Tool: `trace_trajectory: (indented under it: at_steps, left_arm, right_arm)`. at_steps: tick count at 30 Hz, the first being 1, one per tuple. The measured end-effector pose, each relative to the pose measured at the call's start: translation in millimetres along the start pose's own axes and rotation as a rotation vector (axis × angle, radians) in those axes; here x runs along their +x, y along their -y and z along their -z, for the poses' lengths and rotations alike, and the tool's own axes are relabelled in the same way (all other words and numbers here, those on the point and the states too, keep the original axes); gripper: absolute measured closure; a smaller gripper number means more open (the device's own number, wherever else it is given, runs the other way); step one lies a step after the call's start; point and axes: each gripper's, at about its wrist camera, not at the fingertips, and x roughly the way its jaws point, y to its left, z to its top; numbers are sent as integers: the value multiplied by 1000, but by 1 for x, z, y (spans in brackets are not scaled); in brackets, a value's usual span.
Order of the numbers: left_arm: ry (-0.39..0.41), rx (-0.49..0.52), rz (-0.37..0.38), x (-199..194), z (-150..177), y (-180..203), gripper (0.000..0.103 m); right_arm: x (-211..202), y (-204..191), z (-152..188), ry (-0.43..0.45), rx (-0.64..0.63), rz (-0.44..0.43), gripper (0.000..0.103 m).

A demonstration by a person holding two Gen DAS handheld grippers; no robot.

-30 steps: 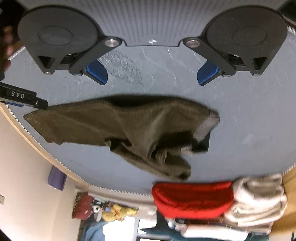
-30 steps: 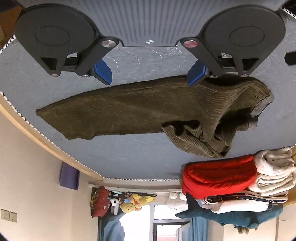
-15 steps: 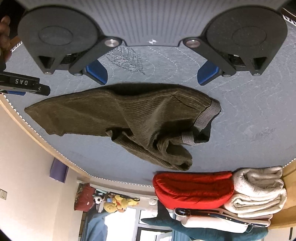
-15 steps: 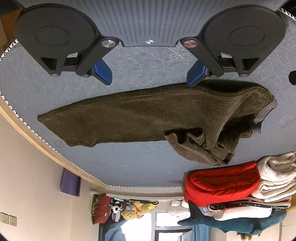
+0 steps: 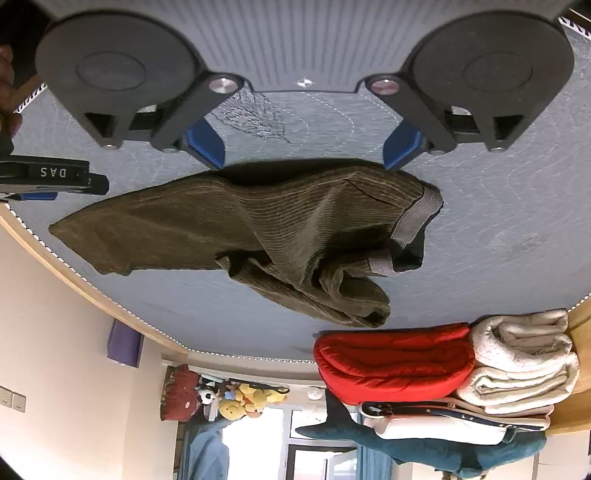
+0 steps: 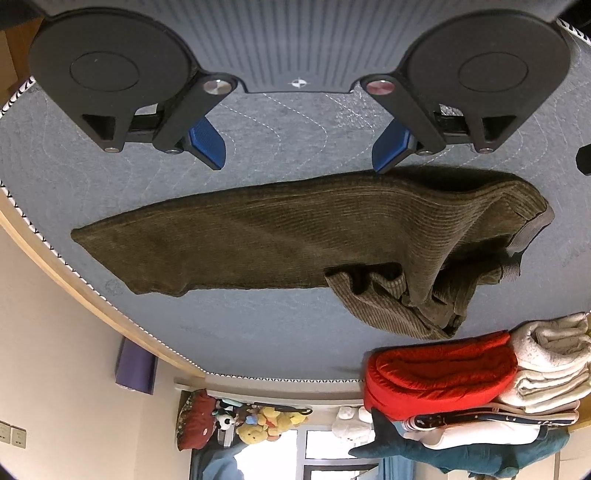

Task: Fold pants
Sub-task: 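Move both grippers toward the crumpled brown corduroy pants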

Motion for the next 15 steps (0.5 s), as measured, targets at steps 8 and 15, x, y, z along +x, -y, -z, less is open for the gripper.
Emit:
trace_trajectory:
  at_steps: [8, 15]
  left_arm:
    - [-22, -15, 13, 4, 2, -1, 31]
    - [-33, -13, 30, 4, 0, 2, 33]
  right_arm:
    - [3, -2, 0, -7, -2, 5, 17]
    - [3, -4, 1, -9, -10, 7, 18]
